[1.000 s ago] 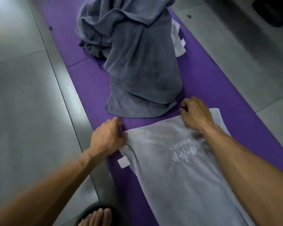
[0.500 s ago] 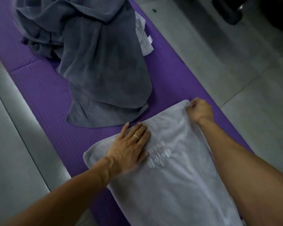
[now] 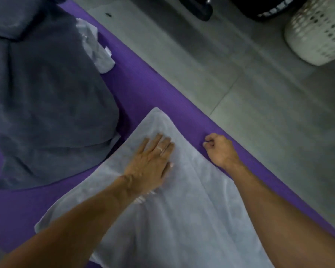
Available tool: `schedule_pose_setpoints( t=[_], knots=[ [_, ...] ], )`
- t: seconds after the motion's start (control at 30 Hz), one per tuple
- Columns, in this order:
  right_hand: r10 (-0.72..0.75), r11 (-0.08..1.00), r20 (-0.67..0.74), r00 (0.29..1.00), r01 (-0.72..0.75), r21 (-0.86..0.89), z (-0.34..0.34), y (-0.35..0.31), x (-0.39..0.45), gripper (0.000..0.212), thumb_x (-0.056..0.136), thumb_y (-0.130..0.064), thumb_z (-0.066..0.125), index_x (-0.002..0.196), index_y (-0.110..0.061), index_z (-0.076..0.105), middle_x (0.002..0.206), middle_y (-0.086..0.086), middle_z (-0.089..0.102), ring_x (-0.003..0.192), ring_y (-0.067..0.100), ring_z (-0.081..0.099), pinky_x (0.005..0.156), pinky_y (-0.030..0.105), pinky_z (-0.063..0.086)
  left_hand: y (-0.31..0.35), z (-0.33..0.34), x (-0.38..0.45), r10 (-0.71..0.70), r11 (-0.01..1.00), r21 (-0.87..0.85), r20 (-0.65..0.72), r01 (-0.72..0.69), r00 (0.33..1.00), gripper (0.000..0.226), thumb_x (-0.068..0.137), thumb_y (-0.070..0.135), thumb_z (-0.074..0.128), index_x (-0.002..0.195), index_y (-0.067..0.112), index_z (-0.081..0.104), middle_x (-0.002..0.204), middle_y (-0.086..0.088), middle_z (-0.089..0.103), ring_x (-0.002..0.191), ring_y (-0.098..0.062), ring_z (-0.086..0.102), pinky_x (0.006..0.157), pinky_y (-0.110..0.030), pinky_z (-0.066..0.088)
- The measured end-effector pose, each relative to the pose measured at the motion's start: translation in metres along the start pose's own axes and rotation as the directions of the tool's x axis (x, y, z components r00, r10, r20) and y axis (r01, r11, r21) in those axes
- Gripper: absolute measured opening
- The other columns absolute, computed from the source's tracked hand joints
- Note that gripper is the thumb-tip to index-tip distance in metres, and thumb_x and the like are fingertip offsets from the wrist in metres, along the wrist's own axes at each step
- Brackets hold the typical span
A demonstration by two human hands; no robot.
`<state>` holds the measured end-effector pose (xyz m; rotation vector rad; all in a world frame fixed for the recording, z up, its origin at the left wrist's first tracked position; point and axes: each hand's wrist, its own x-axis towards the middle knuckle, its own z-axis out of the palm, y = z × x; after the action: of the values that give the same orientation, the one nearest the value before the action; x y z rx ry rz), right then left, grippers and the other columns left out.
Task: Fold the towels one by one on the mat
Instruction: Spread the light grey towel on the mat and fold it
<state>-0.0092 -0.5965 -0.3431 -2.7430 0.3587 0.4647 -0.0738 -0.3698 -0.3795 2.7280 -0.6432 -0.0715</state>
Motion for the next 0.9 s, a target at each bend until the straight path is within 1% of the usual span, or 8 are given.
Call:
schedule_pose_setpoints(
  t=[0.1, 0.17, 0.23, 0.37, 0.53, 0.7, 0.77, 0.9],
  knots=[
    [0.116, 0.992, -0.044, 0.992, -0.114, 0.046, -0.003, 0.071, -0.046, 0.017, 0.09, -0.022, 0.063, 0.104, -0.015, 0.07, 0.1, 0.008, 0.072, 0.095, 0.026, 0.067, 0.089, 0.035, 0.051, 0.035, 0.006, 0.049, 0.088, 0.996, 0.001, 0.009, -0.088, 0.996, 0.05, 0.098, 0.034, 0.031, 0.14, 0.013, 0.048, 0.144, -0.008, 0.048, 0.14, -0.029, 0.036, 0.112, -0.048, 0.031],
    [0.171, 0.985, -0.035, 0.985, -0.171, 0.016, -0.002, 0.105, -0.076, 0.029, 0.085, -0.025, 0.068, 0.113, -0.015, 0.068, 0.109, 0.008, 0.066, 0.1, 0.025, 0.064, 0.092, 0.037, 0.049, 0.054, 0.018, 0.073, 0.126, 0.989, 0.065, 0.133, -0.135, 0.983, 0.05, 0.102, 0.034, 0.029, 0.15, 0.021, 0.029, 0.158, -0.002, 0.024, 0.148, -0.025, 0.009, 0.12, -0.045, 0.01],
    [0.172, 0.983, -0.026, 0.985, -0.173, -0.055, 0.002, 0.128, -0.098, 0.042, 0.08, -0.031, 0.074, 0.119, -0.018, 0.065, 0.115, 0.006, 0.058, 0.108, 0.026, 0.057, 0.096, 0.041, 0.046, 0.068, 0.028, 0.083, 0.166, 0.963, 0.169, 0.237, -0.209, 0.957, 0.051, 0.101, 0.035, 0.033, 0.151, 0.025, 0.025, 0.16, -0.001, 0.014, 0.149, -0.024, -0.001, 0.12, -0.046, 0.001],
    [0.227, 0.969, -0.093, 0.97, -0.234, -0.081, 0.01, 0.145, -0.108, 0.023, 0.085, -0.029, 0.069, 0.104, -0.018, 0.066, 0.112, 0.005, 0.056, 0.116, 0.027, 0.047, 0.096, 0.039, 0.038, 0.076, 0.038, 0.083, 0.207, 0.944, 0.197, 0.266, -0.263, 0.942, 0.04, 0.094, 0.032, 0.047, 0.133, 0.024, 0.049, 0.14, -0.002, 0.042, 0.134, -0.024, 0.034, 0.119, -0.048, 0.006],
    [0.282, 0.953, -0.168, 0.945, -0.296, -0.063, 0.002, 0.144, -0.088, 0.018, 0.091, -0.03, 0.06, 0.107, -0.021, 0.06, 0.113, 0.004, 0.063, 0.117, 0.027, 0.052, 0.098, 0.039, 0.035, 0.075, 0.032, 0.103, 0.276, 0.961, -0.004, 0.01, -0.276, 0.961, 0.017, 0.08, 0.014, 0.063, 0.097, 0.011, 0.061, 0.09, -0.013, 0.065, 0.093, -0.035, 0.06, 0.1, -0.047, 0.033],
    [0.323, 0.943, -0.146, 0.935, -0.33, -0.031, -0.012, 0.138, -0.074, 0.046, 0.088, -0.035, 0.063, 0.131, -0.023, 0.048, 0.132, 0.006, 0.05, 0.128, 0.029, 0.042, 0.103, 0.044, 0.036, 0.086, 0.025, 0.119, 0.181, 0.98, 0.075, 0.061, -0.186, 0.982, 0.041, 0.085, 0.023, 0.061, 0.124, 0.012, 0.053, 0.118, -0.016, 0.055, 0.111, -0.036, 0.051, 0.1, -0.046, 0.034],
    [0.257, 0.962, -0.173, 0.951, -0.268, -0.042, -0.011, 0.134, -0.093, 0.046, 0.089, -0.032, 0.061, 0.131, -0.02, 0.049, 0.131, 0.007, 0.049, 0.126, 0.03, 0.043, 0.102, 0.044, 0.038, 0.096, 0.023, 0.1, 0.273, 0.961, 0.046, 0.017, -0.274, 0.962, 0.042, 0.082, 0.02, 0.063, 0.122, 0.009, 0.057, 0.116, -0.017, 0.056, 0.107, -0.038, 0.054, 0.096, -0.046, 0.038],
    [0.083, 0.996, -0.197, 0.977, -0.085, 0.001, 0.021, 0.135, -0.179, 0.033, 0.085, -0.022, 0.062, 0.117, -0.014, 0.06, 0.117, 0.006, 0.057, 0.112, 0.028, 0.053, 0.094, 0.042, 0.045, 0.109, 0.035, 0.014, 0.564, 0.814, -0.126, -0.06, -0.567, 0.823, 0.035, 0.072, 0.017, 0.06, 0.105, 0.009, 0.064, 0.107, -0.013, 0.062, 0.096, -0.034, 0.06, 0.083, -0.041, 0.049]
  ],
)
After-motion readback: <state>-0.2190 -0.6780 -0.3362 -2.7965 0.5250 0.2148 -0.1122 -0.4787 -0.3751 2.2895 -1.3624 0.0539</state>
